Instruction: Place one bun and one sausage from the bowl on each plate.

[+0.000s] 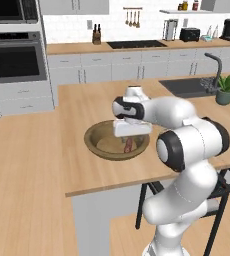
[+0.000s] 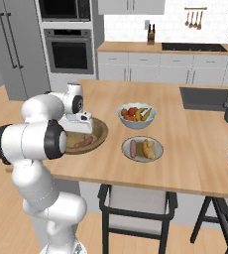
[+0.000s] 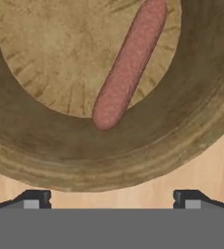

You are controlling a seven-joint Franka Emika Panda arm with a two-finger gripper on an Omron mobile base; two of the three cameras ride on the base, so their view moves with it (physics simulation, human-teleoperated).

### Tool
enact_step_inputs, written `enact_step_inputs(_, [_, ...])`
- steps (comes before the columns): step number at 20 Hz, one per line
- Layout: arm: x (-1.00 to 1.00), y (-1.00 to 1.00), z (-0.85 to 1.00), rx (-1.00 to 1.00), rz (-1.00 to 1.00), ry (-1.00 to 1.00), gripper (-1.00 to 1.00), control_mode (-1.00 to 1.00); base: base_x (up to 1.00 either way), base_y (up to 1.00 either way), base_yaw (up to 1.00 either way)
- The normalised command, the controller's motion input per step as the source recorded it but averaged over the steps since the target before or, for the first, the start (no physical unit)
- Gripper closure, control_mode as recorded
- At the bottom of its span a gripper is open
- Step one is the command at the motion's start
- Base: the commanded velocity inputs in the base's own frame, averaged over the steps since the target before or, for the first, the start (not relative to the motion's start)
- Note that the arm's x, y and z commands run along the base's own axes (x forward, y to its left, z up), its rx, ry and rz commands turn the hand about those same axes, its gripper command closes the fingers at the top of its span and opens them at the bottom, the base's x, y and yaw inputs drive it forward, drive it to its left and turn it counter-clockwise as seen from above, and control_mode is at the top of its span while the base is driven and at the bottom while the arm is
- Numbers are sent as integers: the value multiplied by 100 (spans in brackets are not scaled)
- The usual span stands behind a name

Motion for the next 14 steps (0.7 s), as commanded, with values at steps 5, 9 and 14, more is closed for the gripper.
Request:
enact_step_inputs(5, [49,0,-42,-5,-14,0,-100,-100,0,0,0])
enact_step_inputs(9, [30,0,-39,-5,-8,0,-100,-100,0,0,0])
enact_step_inputs(14, [10,-1,-31,-1,-2,0,-100,-100,0,0,0])
